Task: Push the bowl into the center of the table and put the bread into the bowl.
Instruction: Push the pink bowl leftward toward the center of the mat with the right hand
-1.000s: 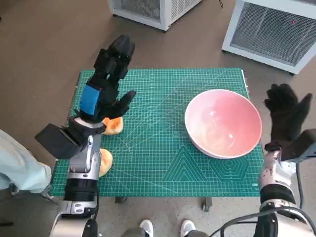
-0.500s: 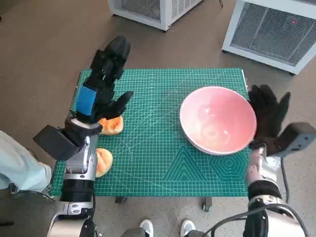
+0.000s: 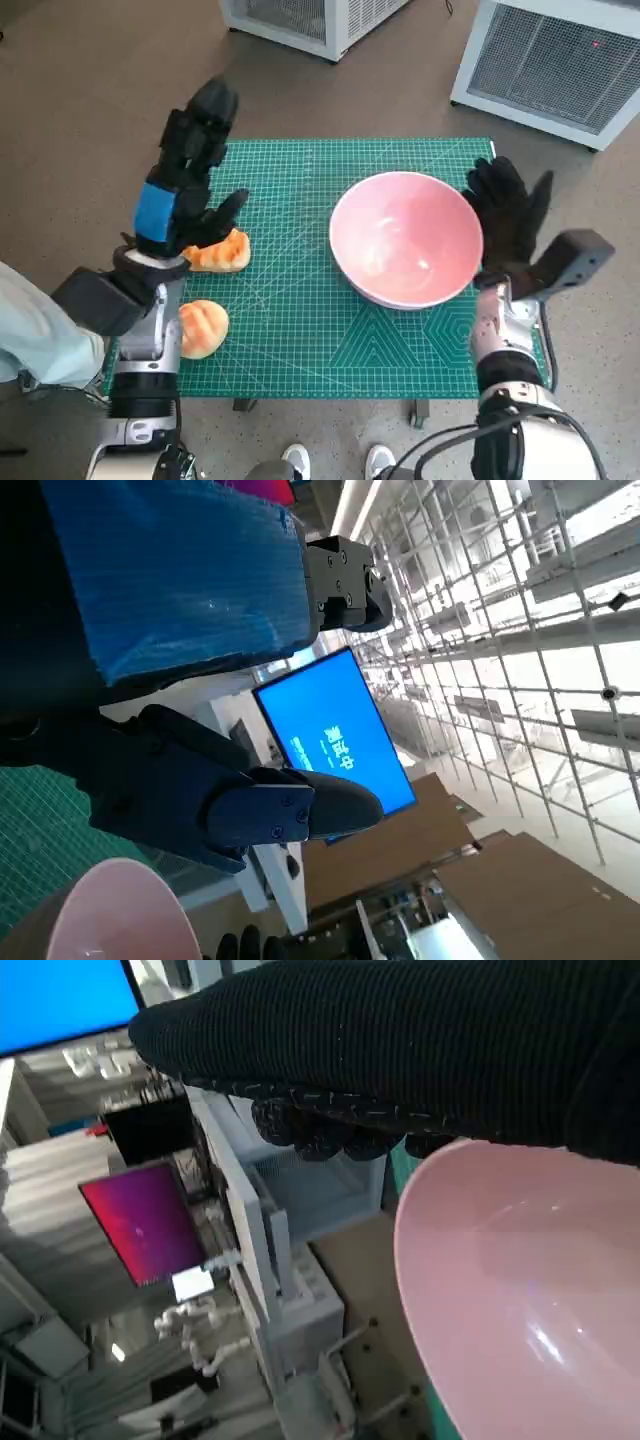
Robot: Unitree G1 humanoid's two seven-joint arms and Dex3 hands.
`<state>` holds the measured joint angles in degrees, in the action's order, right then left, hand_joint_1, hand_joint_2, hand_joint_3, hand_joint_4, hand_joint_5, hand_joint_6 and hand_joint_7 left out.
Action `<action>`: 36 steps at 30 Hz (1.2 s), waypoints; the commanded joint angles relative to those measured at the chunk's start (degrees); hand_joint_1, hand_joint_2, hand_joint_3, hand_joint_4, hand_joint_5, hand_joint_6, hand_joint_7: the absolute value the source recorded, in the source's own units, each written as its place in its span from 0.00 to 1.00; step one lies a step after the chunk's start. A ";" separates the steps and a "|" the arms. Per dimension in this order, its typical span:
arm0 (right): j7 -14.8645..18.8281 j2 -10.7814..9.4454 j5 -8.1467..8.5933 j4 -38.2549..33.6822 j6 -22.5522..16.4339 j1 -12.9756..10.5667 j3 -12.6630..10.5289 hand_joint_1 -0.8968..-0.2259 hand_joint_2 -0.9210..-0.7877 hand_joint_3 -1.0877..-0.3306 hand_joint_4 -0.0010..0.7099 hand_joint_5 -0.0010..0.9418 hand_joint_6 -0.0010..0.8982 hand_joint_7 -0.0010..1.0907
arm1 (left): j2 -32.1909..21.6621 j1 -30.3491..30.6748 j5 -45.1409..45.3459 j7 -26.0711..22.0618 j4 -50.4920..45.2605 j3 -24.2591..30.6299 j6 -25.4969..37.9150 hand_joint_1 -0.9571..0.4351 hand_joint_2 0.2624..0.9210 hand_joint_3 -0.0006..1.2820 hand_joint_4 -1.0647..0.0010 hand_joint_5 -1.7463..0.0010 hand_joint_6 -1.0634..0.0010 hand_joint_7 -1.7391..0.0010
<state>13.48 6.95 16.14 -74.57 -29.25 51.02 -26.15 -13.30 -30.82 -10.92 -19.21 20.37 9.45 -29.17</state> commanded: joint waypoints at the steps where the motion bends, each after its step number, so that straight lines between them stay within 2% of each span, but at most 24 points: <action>1: -0.25 -1.66 -0.39 -0.94 1.20 0.77 0.09 0.51 0.00 0.19 0.28 0.01 0.25 0.21 | -0.52 1.57 0.17 0.81 -2.13 0.48 0.27 0.16 1.00 0.33 0.86 1.00 0.91 0.83; 8: -0.52 -3.51 -0.88 -1.27 2.21 2.20 0.25 0.42 0.00 0.27 0.28 0.01 0.25 0.20 | -1.14 3.07 -0.12 0.81 -3.01 1.16 -0.53 0.16 1.00 0.32 0.86 1.00 0.90 0.85; 11: -0.23 -4.30 -0.73 -1.39 2.89 2.80 0.04 0.40 0.00 0.29 0.28 0.01 0.26 0.21 | -1.47 3.43 0.31 1.10 -3.29 1.33 -0.89 0.17 1.00 0.33 0.86 1.00 0.89 0.85; 23: -0.57 -6.23 -0.98 -1.75 5.35 4.55 0.07 0.45 0.00 0.27 0.29 0.01 0.26 0.20 | -2.61 5.39 1.69 2.55 -5.60 1.57 -1.21 0.18 1.00 0.36 0.87 1.00 0.89 0.87; 30: -0.95 -6.56 -1.90 -1.83 6.33 5.08 0.80 0.48 0.00 0.26 0.28 0.00 0.24 0.18 | -2.72 5.95 1.32 2.55 -6.10 1.72 -0.99 0.18 1.00 0.36 0.87 1.00 0.89 0.88; 36: -1.95 -5.42 -3.50 -1.64 6.04 5.11 2.18 0.48 0.00 0.23 0.28 0.00 0.24 0.17 | -2.32 6.02 1.38 2.79 -5.76 1.69 -1.14 0.18 1.00 0.36 0.87 1.00 0.89 0.89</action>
<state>12.74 1.14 13.79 -75.46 -24.05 56.23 -24.64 -15.54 -25.20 -9.50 -16.79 15.06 10.92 -29.70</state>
